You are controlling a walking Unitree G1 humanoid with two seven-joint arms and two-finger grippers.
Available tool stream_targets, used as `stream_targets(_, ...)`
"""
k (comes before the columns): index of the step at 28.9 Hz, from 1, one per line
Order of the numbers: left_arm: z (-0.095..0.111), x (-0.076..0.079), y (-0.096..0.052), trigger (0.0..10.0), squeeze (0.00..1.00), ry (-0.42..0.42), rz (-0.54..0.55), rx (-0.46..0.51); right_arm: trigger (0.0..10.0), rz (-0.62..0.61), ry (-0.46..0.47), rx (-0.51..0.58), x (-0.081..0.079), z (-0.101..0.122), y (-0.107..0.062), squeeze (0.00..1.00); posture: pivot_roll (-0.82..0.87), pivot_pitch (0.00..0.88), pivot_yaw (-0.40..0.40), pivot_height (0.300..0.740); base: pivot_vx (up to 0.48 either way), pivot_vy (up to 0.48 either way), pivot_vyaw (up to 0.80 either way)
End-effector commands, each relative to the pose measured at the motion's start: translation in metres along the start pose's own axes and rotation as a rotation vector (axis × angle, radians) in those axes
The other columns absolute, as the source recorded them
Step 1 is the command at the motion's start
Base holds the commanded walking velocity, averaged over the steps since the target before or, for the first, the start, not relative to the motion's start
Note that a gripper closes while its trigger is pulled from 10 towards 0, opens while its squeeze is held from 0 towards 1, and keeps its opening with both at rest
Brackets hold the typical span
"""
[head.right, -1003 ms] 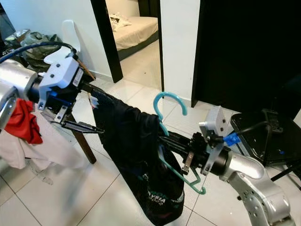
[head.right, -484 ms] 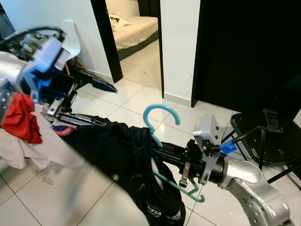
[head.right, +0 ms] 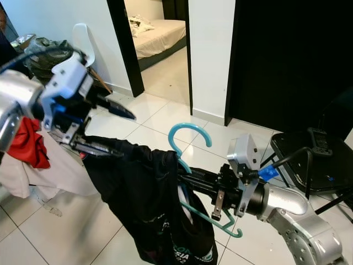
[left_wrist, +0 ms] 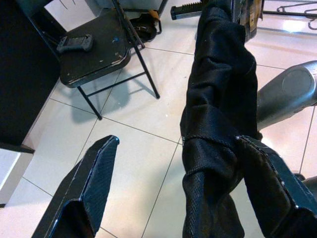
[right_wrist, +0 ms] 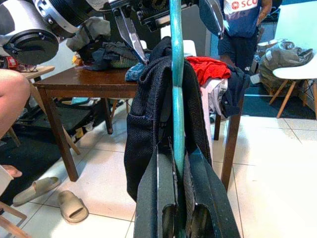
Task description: Hang hanger
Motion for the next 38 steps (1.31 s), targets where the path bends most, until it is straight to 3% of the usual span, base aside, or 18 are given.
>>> stream_targets(1, -0.006, 0.003, -0.003, 9.8, 0.00, -0.022, -0.019, -0.032, 10.0, 0.033, -0.016, 0.034, -0.006, 0.010, 0.004, 0.00, -0.09, 0.000, 0.077, 0.740, 0.000, 0.000, 0.00)
stream_targets(5, -0.010, 0.008, 0.000, 8.7, 0.00, -0.043, -0.057, -0.031, 10.0, 0.034, -0.016, 0.035, -0.006, 0.011, 0.004, 0.00, -0.09, 0.000, 0.078, 0.740, 0.000, 0.000, 0.00)
stream_targets(8, -0.010, 0.008, 0.000, 8.7, 0.00, -0.043, -0.057, -0.031, 10.0, 0.034, -0.016, 0.035, -0.006, 0.011, 0.004, 0.00, -0.09, 0.000, 0.078, 0.740, 0.000, 0.000, 0.00)
stream_targets(9, -0.011, 0.010, 0.001, 5.0, 0.00, -0.053, -0.069, -0.030, 10.0, 0.034, -0.017, 0.035, -0.007, 0.011, 0.004, 0.00, -0.09, 0.000, 0.079, 0.740, 0.000, 0.000, 0.00)
stream_targets(10, -0.014, 0.011, 0.003, 0.0, 0.00, -0.067, -0.081, -0.034, 10.0, 0.035, -0.017, 0.037, -0.007, 0.011, 0.004, 0.00, -0.09, 0.000, 0.080, 0.740, 0.000, 0.000, 0.00)
stream_targets(21, -0.029, 0.022, 0.010, 0.0, 0.00, -0.133, -0.137, -0.061, 10.0, 0.046, -0.014, 0.047, -0.010, 0.013, 0.005, 0.00, -0.09, 0.000, 0.083, 0.740, 0.000, 0.000, 0.00)
stream_targets(38, -0.030, 0.032, 0.019, 0.0, 0.00, -0.154, -0.185, -0.037, 10.0, 0.038, -0.009, 0.032, -0.009, 0.007, 0.009, 0.00, -0.09, 0.000, 0.076, 0.740, 0.000, 0.000, 0.00)
Point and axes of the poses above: a point about 5 cm out from each wrist's last joint towards the gripper, its own y axis pointing out of the wrist towards the gripper, its own z axis along the axis of the wrist's last joint, x = y × z, the point moved 6 cm from there along y, pointing out of the wrist towards the gripper, and after that the axes turned 15 degrees about -y, right-handed, at the moved point
